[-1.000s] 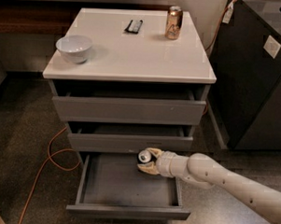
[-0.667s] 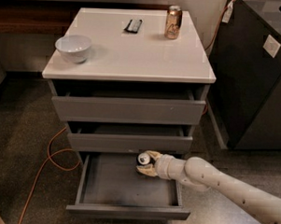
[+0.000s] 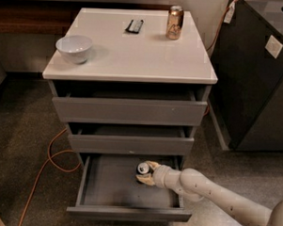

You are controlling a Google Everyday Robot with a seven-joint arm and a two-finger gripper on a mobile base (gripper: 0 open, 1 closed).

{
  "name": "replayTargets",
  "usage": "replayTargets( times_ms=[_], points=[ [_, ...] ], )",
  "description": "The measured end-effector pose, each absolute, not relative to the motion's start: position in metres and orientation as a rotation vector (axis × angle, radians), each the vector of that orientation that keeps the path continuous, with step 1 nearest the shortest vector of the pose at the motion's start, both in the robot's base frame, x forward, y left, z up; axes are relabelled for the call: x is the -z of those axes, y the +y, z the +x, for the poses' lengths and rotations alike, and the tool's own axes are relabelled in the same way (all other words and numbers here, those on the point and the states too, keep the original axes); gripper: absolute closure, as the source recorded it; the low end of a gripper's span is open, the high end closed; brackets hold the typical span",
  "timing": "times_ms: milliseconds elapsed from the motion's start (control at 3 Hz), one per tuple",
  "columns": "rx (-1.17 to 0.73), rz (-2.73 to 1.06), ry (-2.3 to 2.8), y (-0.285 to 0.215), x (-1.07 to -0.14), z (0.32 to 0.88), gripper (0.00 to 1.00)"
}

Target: Place pepsi can into bottom drawer

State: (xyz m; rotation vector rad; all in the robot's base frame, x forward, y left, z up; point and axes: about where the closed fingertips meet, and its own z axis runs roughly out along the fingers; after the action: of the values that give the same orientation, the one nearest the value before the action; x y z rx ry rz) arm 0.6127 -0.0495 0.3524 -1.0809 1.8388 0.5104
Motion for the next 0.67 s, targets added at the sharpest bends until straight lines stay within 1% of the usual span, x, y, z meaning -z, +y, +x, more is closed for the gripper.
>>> replayTargets(
  times_ms=[667],
  points=[
    [-0.538,-1.094,1.879,-0.063,-0.297,0.624,1.00]
  ],
)
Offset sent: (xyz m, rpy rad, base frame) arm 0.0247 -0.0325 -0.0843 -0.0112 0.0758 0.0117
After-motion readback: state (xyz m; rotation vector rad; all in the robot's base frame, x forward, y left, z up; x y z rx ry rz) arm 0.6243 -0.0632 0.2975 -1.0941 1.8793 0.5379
